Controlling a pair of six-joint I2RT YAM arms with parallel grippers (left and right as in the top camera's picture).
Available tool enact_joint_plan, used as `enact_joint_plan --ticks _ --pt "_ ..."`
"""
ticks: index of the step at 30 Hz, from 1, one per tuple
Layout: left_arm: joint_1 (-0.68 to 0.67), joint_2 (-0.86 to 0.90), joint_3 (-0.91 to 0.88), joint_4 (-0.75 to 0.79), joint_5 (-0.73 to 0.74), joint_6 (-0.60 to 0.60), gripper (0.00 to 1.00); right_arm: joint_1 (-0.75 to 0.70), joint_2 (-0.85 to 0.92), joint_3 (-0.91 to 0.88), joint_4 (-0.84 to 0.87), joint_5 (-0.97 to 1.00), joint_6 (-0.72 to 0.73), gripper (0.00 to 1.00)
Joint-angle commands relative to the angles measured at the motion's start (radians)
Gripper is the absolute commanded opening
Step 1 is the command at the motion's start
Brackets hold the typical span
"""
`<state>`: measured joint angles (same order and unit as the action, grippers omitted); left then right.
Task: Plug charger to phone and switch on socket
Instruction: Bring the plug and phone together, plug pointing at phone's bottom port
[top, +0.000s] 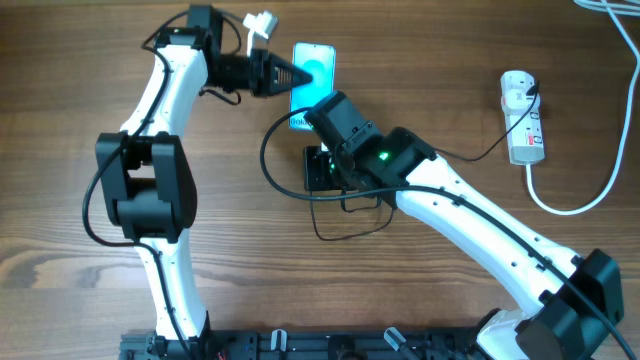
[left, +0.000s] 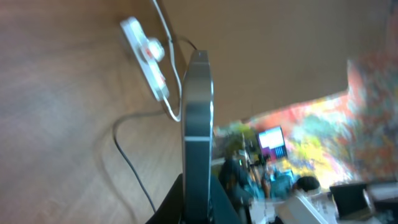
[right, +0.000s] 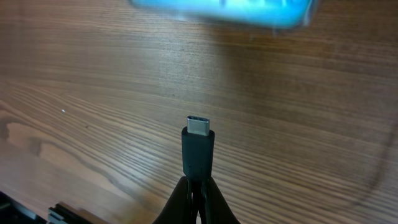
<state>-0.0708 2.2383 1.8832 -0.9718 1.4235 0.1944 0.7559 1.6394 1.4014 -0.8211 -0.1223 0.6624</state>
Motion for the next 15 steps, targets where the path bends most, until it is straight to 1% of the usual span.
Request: enact_joint_plan --ticks 1,2,3,4,8,12,14,15 --pt "0.024 -0.034 0.009 0.206 -0.174 -0.626 0.04 -0.003 0.004 0.001 -0.006 0.017 0.026 0.04" --pt "0.024 -0.034 0.009 0.232 -0.259 -0.697 0.04 -0.003 0.004 0.001 -0.011 0.016 0.026 0.04" --pt "0.024 -0.034 0.009 0.242 -0.307 -0.719 0.04 -0.003 0.004 0.001 -0.015 0.013 0.025 0.04" --pt "0.023 -0.034 0.009 0.243 -0.314 -0.715 0.04 -0.003 0.004 0.001 -0.023 0.014 0.025 0.04" --pt "-0.01 -0.034 0.009 0.211 -0.215 -0.561 0.04 -0.004 0.004 0.001 -0.027 0.046 0.017 0.04" --pt "-0.066 -0.035 0.009 0.162 -0.171 -0.405 0.04 -0.018 0.004 0.001 -0.033 0.072 -0.011 0.04" --pt "-0.078 -0.036 0.009 0.16 -0.056 -0.307 0.04 -0.039 0.004 0.001 -0.052 0.079 -0.011 0.04" --pt "-0.076 -0.04 0.009 0.16 -0.035 -0.298 0.04 -0.052 0.004 0.001 -0.06 0.077 -0.01 0.04"
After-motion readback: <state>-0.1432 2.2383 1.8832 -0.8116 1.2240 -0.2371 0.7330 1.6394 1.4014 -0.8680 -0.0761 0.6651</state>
